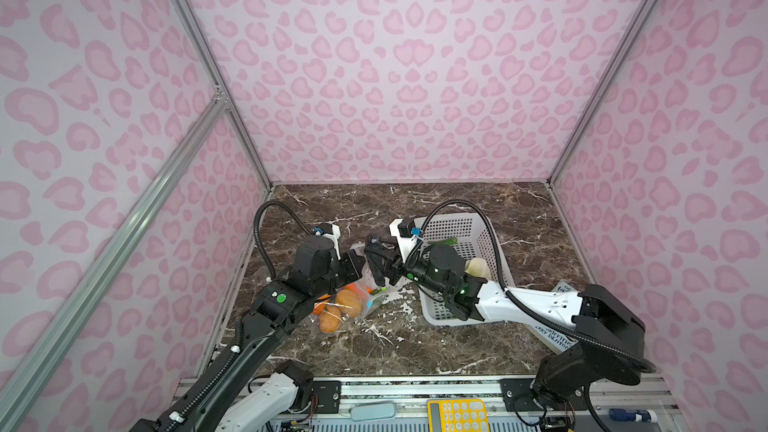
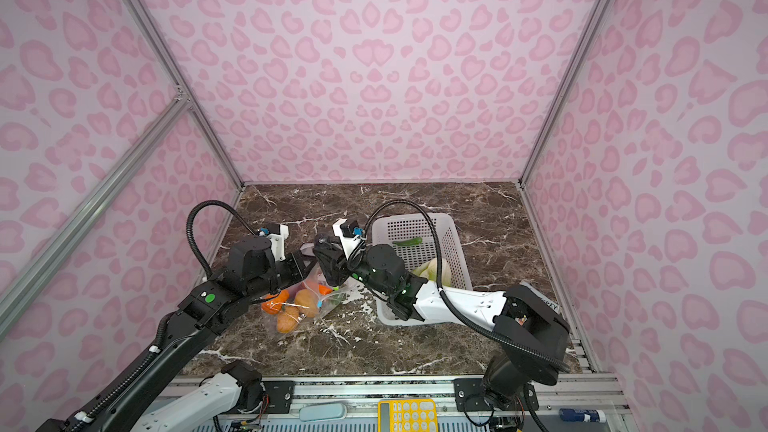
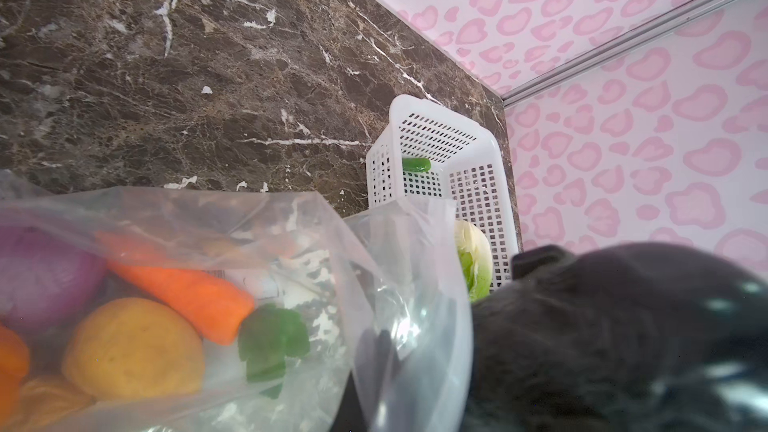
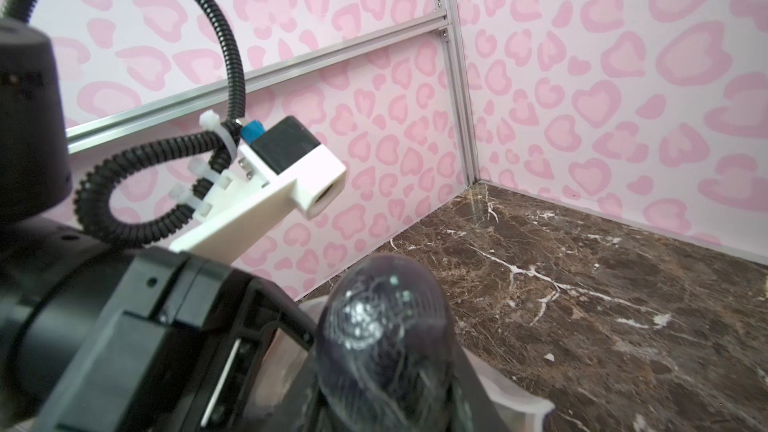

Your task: Place the food in the zip-top bag and seal the zipper

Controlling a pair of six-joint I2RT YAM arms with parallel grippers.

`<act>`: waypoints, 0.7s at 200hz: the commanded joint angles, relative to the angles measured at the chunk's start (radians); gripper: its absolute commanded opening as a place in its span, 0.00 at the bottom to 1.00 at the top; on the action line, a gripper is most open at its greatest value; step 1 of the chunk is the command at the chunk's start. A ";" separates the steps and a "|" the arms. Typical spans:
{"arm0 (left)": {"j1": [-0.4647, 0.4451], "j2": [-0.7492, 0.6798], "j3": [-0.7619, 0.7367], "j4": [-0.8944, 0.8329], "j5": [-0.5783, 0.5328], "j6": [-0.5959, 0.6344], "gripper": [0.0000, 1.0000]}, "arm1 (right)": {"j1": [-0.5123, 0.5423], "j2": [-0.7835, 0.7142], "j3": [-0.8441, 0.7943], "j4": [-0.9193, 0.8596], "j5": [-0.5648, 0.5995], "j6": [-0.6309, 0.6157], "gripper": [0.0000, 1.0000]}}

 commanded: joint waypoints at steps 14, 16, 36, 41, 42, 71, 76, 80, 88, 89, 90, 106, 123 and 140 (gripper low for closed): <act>0.002 -0.010 0.014 0.032 0.004 -0.019 0.03 | 0.004 0.048 -0.024 0.245 0.088 -0.055 0.18; 0.002 -0.011 0.014 0.032 0.004 -0.018 0.03 | 0.006 0.051 -0.025 0.247 0.090 -0.055 0.18; 0.003 -0.017 0.014 0.029 -0.003 -0.015 0.03 | 0.023 0.067 -0.034 0.254 0.095 -0.067 0.18; 0.003 -0.018 0.014 0.028 -0.005 -0.016 0.03 | 0.026 0.069 -0.036 0.255 0.095 -0.066 0.18; 0.003 -0.018 0.014 0.028 -0.006 -0.016 0.03 | 0.027 0.070 -0.038 0.254 0.095 -0.065 0.18; 0.006 -0.025 0.011 0.024 -0.027 -0.012 0.03 | 0.050 0.062 -0.082 0.257 0.105 -0.052 0.18; 0.006 -0.026 0.012 0.023 -0.029 -0.010 0.03 | 0.052 0.059 -0.093 0.255 0.108 -0.051 0.18; 0.006 -0.026 0.012 0.023 -0.032 -0.009 0.03 | 0.054 0.056 -0.099 0.254 0.110 -0.050 0.18; 0.008 -0.027 0.014 0.023 -0.035 -0.005 0.03 | 0.058 0.052 -0.111 0.249 0.108 -0.049 0.18; 0.008 -0.026 0.015 0.023 -0.035 -0.005 0.03 | 0.058 0.052 -0.112 0.249 0.108 -0.048 0.18; 0.008 -0.025 0.015 0.023 -0.035 -0.005 0.03 | 0.058 0.052 -0.114 0.246 0.108 -0.048 0.18; 0.009 -0.023 0.022 0.024 -0.031 0.001 0.03 | 0.062 0.049 -0.122 0.208 0.106 -0.046 0.19; 0.009 -0.023 0.031 0.025 -0.016 0.010 0.03 | 0.061 0.049 -0.125 0.163 0.097 -0.047 0.21; 0.009 -0.029 0.033 0.032 0.004 0.022 0.03 | 0.061 0.053 -0.110 0.105 0.085 -0.049 0.23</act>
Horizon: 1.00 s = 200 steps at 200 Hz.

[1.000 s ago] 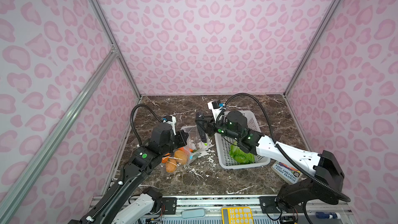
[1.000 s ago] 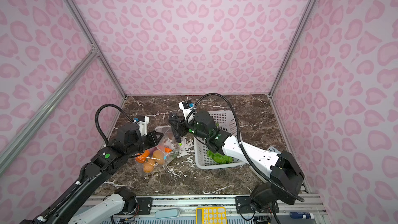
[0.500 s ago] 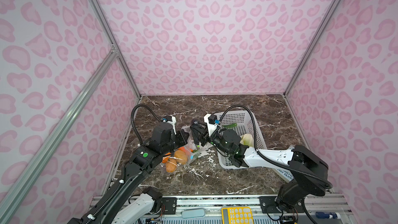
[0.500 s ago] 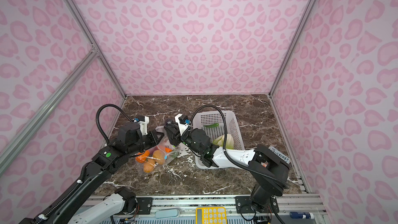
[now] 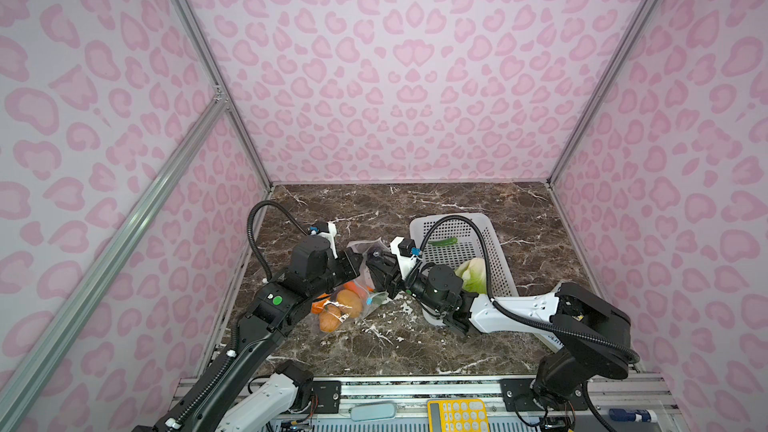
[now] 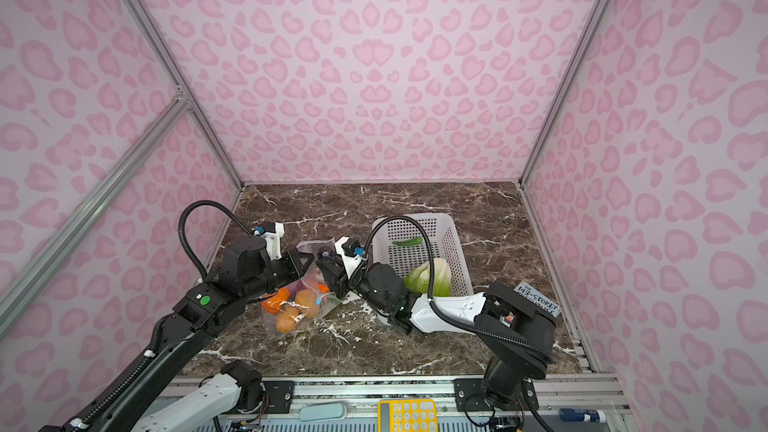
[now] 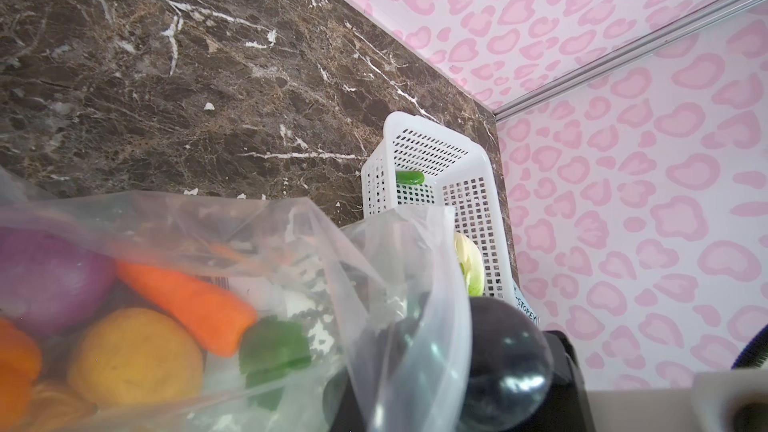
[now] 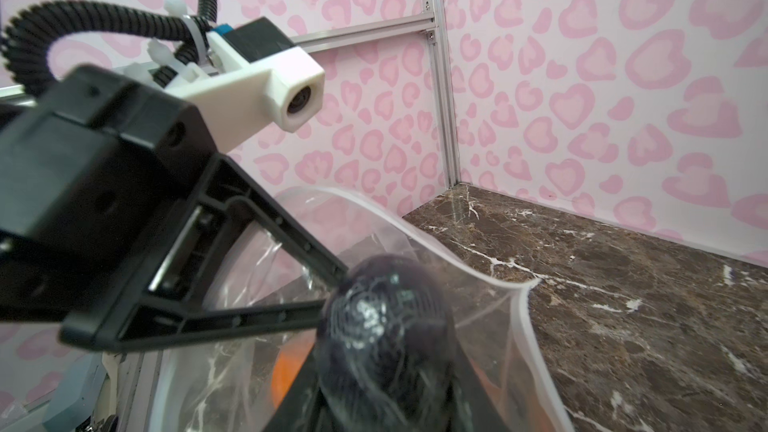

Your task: Place the food in the zip-top bag and seal the zipper

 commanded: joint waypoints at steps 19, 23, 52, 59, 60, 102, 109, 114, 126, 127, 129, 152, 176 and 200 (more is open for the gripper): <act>0.000 -0.018 0.016 0.031 0.028 0.033 0.03 | 0.000 0.014 0.043 -0.156 -0.011 0.009 0.30; 0.000 -0.021 0.016 0.031 0.029 0.033 0.03 | -0.001 0.016 0.050 -0.172 -0.011 0.010 0.32; -0.001 -0.036 0.007 0.032 0.027 0.038 0.03 | -0.009 0.013 0.085 -0.254 -0.032 0.019 0.47; 0.000 -0.037 0.005 0.031 0.024 0.040 0.03 | -0.009 0.006 0.094 -0.276 -0.035 0.015 0.51; 0.000 -0.037 0.005 0.031 0.023 0.041 0.03 | -0.009 0.005 0.095 -0.280 -0.036 0.015 0.52; 0.000 -0.032 0.002 0.029 0.013 0.038 0.03 | -0.017 -0.088 0.179 -0.536 -0.054 -0.001 0.62; 0.000 -0.030 0.002 0.029 0.013 0.039 0.03 | -0.020 -0.109 0.192 -0.587 -0.049 -0.001 0.62; 0.000 -0.028 0.002 0.030 0.013 0.040 0.03 | -0.021 -0.125 0.197 -0.615 -0.046 -0.001 0.61; 0.000 -0.027 0.000 0.029 0.010 0.040 0.03 | -0.030 -0.166 0.198 -0.664 -0.030 0.002 0.61; 0.000 -0.027 0.000 0.029 0.011 0.040 0.03 | -0.031 -0.170 0.198 -0.667 -0.028 0.003 0.61; 0.000 -0.026 0.000 0.029 0.011 0.040 0.03 | -0.033 -0.176 0.196 -0.673 -0.025 0.005 0.60; -0.001 -0.028 -0.006 0.029 0.004 0.038 0.03 | -0.069 -0.248 0.187 -0.771 0.012 0.050 0.59; 0.000 -0.030 -0.010 0.029 0.002 0.037 0.03 | -0.120 -0.297 0.188 -0.900 0.005 0.124 0.58; 0.000 -0.026 -0.012 0.029 0.003 0.035 0.03 | -0.133 -0.314 0.181 -0.960 -0.006 0.173 0.58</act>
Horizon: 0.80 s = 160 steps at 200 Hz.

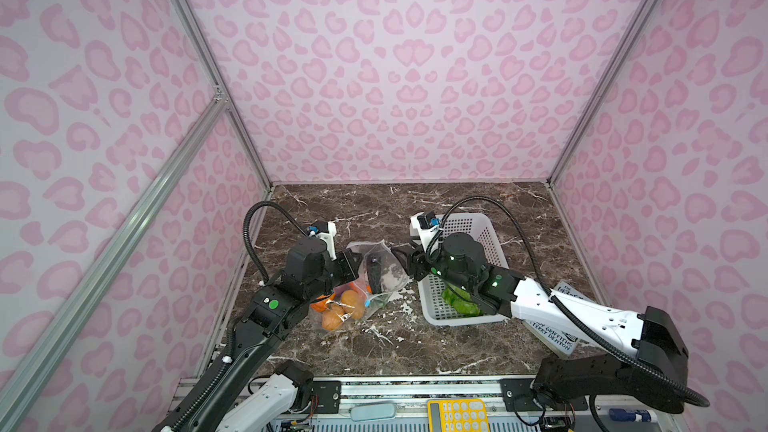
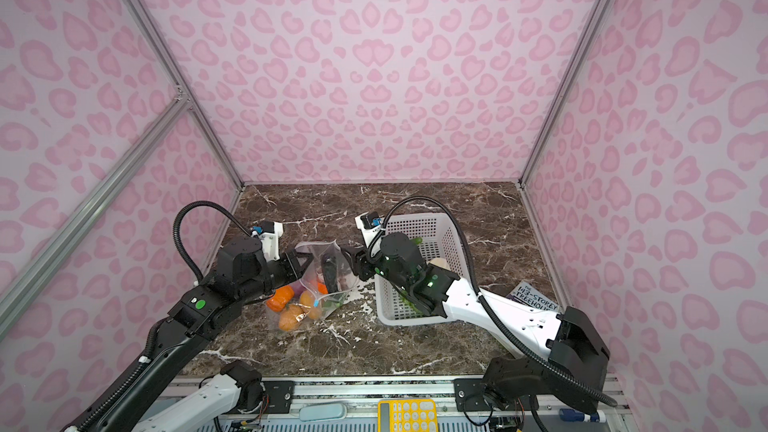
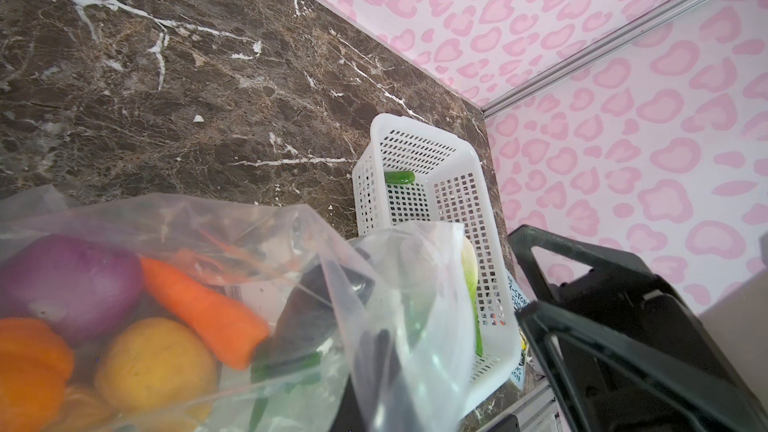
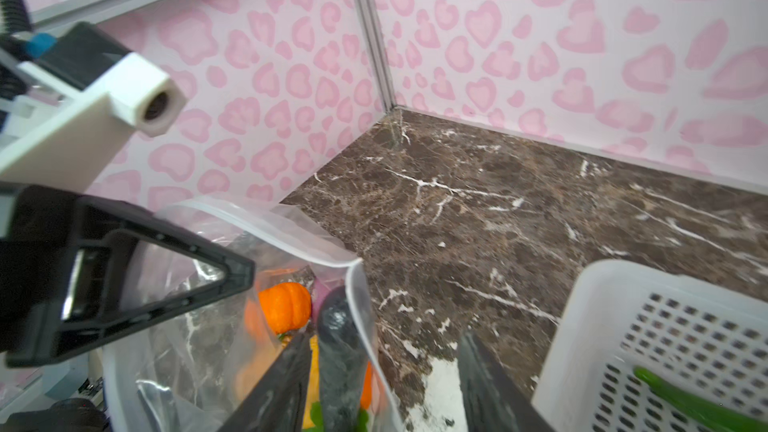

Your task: Place the food in the zip-top bag and seal the zipper

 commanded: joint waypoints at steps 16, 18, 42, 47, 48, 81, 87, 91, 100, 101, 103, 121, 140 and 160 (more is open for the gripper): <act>0.000 0.006 -0.006 0.026 -0.010 0.000 0.03 | -0.003 0.009 -0.010 -0.149 -0.022 0.109 0.57; 0.000 0.006 -0.006 0.026 -0.011 0.000 0.03 | -0.004 0.013 -0.008 -0.153 -0.025 0.113 0.57; 0.000 0.010 -0.009 0.029 -0.007 0.001 0.03 | -0.003 0.078 0.016 -0.188 -0.083 0.162 0.57; 0.000 0.011 -0.009 0.029 -0.006 0.002 0.03 | -0.004 0.094 0.027 -0.198 -0.096 0.169 0.57; 0.000 0.011 -0.009 0.029 -0.005 0.002 0.03 | -0.004 0.098 0.029 -0.202 -0.099 0.171 0.57; 0.000 0.009 -0.010 0.031 -0.003 0.013 0.03 | -0.015 0.218 0.120 -0.324 -0.139 0.216 0.53; 0.000 0.008 -0.010 0.030 -0.003 0.014 0.03 | -0.021 0.234 0.132 -0.337 -0.147 0.233 0.50; 0.000 0.008 -0.010 0.030 -0.004 0.015 0.03 | -0.028 0.243 0.138 -0.342 -0.157 0.245 0.46; 0.000 0.005 -0.009 0.031 -0.003 0.017 0.03 | -0.045 0.253 0.145 -0.340 -0.179 0.273 0.31; 0.000 0.006 -0.009 0.031 -0.003 0.017 0.03 | -0.046 0.254 0.145 -0.338 -0.182 0.276 0.29; 0.000 0.005 -0.009 0.031 -0.004 0.017 0.03 | -0.051 0.255 0.144 -0.335 -0.186 0.282 0.26; -0.001 -0.006 -0.001 0.029 -0.005 0.020 0.03 | -0.070 0.239 0.148 -0.315 -0.198 0.312 0.00; 0.000 -0.017 0.020 0.020 -0.017 0.035 0.03 | -0.071 0.212 0.196 -0.354 -0.167 0.286 0.00; 0.000 -0.024 0.054 0.006 -0.035 0.056 0.03 | -0.067 0.180 0.262 -0.382 -0.160 0.246 0.00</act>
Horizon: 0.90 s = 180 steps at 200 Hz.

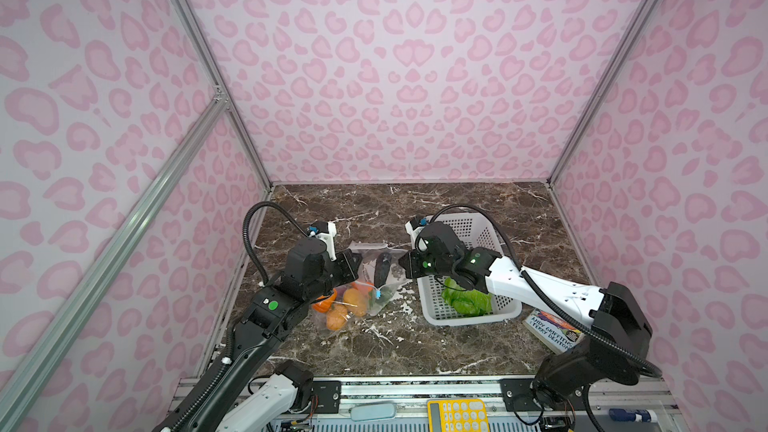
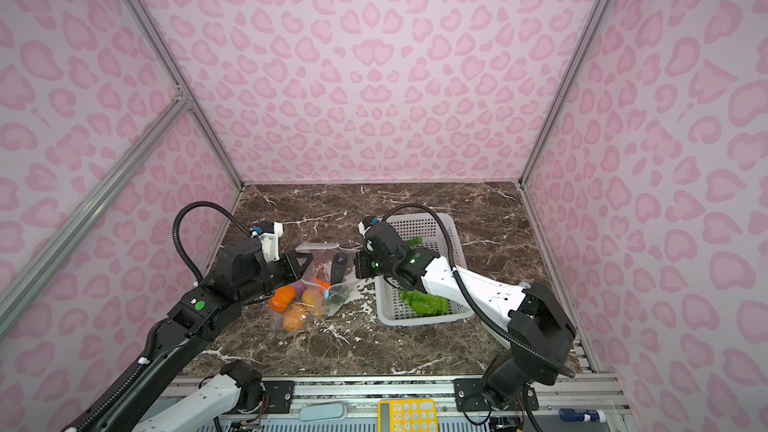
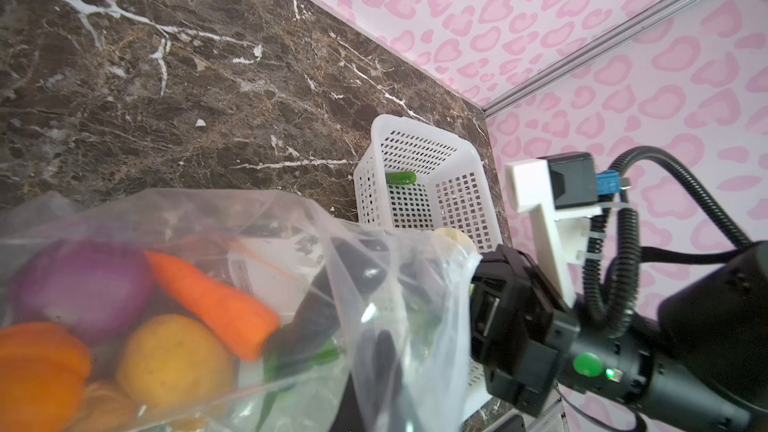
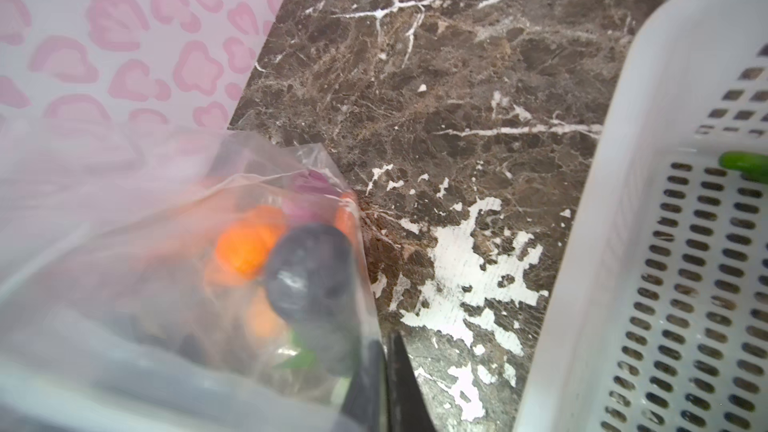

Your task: Place the food in the zip-top bag and seal the zipper

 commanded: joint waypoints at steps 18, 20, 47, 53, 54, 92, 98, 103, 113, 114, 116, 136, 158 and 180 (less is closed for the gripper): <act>0.000 -0.018 0.072 -0.003 -0.053 0.047 0.03 | 0.011 -0.060 0.115 -0.050 0.034 -0.070 0.00; -0.001 -0.018 0.073 -0.005 -0.056 0.048 0.03 | 0.014 -0.063 0.122 -0.053 0.035 -0.074 0.00; 0.000 -0.024 0.090 -0.031 -0.129 0.063 0.03 | 0.039 -0.091 0.184 -0.052 0.047 -0.127 0.00; 0.001 -0.021 0.090 -0.043 -0.148 0.064 0.03 | 0.047 -0.090 0.189 -0.045 0.049 -0.142 0.00; 0.002 -0.021 0.090 -0.045 -0.152 0.065 0.03 | 0.049 -0.089 0.190 -0.044 0.049 -0.144 0.00; 0.002 0.021 0.107 -0.110 -0.207 0.089 0.03 | 0.056 -0.048 0.199 -0.032 -0.048 -0.177 0.00; 0.002 0.029 0.108 -0.116 -0.209 0.094 0.03 | 0.054 -0.048 0.184 0.003 -0.082 -0.169 0.00; 0.003 0.035 0.108 -0.118 -0.210 0.097 0.03 | 0.054 -0.050 0.170 0.032 -0.107 -0.163 0.00; 0.003 0.045 0.102 -0.118 -0.210 0.103 0.03 | 0.057 -0.050 0.156 0.064 -0.106 -0.158 0.00; 0.003 0.047 0.101 -0.117 -0.210 0.104 0.03 | 0.057 -0.049 0.157 0.063 -0.100 -0.158 0.00; 0.003 0.050 0.100 -0.116 -0.210 0.106 0.03 | 0.058 -0.049 0.158 0.058 -0.087 -0.160 0.00; 0.003 0.090 0.093 -0.121 -0.175 0.119 0.03 | 0.060 -0.028 0.190 -0.041 0.056 -0.196 0.00; 0.003 0.111 0.096 -0.131 -0.136 0.119 0.03 | 0.066 0.006 0.218 -0.125 0.139 -0.237 0.00; 0.003 0.082 0.101 -0.118 -0.146 0.119 0.03 | 0.047 0.016 0.201 -0.107 0.068 -0.215 0.00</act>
